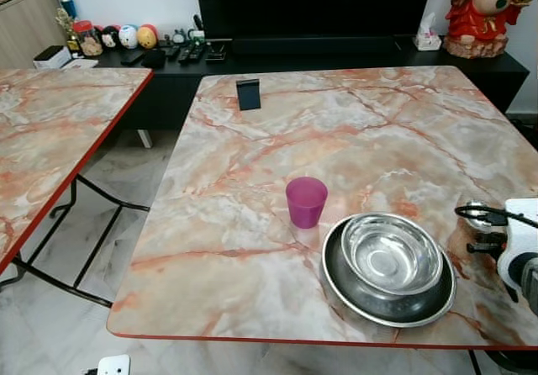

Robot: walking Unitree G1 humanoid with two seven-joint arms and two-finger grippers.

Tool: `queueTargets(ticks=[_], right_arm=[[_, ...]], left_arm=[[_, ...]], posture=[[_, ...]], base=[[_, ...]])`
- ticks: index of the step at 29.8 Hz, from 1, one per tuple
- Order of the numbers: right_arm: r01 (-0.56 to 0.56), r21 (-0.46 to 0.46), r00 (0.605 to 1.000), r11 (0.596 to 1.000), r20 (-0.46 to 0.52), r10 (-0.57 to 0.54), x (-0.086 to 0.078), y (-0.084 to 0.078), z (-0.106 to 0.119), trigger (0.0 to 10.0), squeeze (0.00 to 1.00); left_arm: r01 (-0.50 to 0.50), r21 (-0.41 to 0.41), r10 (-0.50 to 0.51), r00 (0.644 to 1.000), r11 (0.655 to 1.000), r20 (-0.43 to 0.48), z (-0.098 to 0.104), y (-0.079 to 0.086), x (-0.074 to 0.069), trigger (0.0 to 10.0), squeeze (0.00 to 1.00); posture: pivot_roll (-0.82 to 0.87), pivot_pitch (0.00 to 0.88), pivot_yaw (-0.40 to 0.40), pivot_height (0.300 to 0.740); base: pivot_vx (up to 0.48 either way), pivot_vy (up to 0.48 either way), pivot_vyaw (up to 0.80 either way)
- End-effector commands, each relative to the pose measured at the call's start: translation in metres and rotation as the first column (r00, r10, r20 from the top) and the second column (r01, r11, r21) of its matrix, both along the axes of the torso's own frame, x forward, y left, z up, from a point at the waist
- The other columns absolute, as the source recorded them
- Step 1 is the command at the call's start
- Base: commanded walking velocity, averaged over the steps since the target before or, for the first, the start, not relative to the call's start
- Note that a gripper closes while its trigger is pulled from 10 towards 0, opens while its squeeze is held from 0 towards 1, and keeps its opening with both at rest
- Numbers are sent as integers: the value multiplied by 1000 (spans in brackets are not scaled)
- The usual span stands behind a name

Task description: Setting the table

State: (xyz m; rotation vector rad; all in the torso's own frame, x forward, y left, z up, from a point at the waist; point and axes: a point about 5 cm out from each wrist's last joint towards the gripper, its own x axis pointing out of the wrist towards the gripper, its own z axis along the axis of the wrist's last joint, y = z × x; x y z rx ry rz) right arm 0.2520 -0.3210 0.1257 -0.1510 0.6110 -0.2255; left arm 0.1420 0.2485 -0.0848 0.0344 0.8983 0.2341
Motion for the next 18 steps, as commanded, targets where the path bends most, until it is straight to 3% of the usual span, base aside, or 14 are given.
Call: queueTargets(ticks=[1, 12, 18], right_arm=[[-8, 3, 1000, 1000, 22, 8, -2, 2, 5, 10000, 0], [5, 69, 1000, 998, -2, -5, -13, 10, -5, 10000, 0], [7, 55, 1000, 998, -22, -5, -16, 13, -9, 10000, 0]], left_arm=[[3, 4, -3, 999, 1000, -41, -3, 2, -6, 10000, 0], [-5, 10, 6, 998, 1000, -66, -1, 13, -11, 10000, 0], [-4, 7, 4, 998, 1000, -70, -2, 12, -12, 10000, 0]], posture=[[-171, 0, 64, 732], [-179, 0, 70, 732], [-176, 0, 66, 732]], base=[[0, 0, 0], [0, 0, 0], [0, 0, 0]])
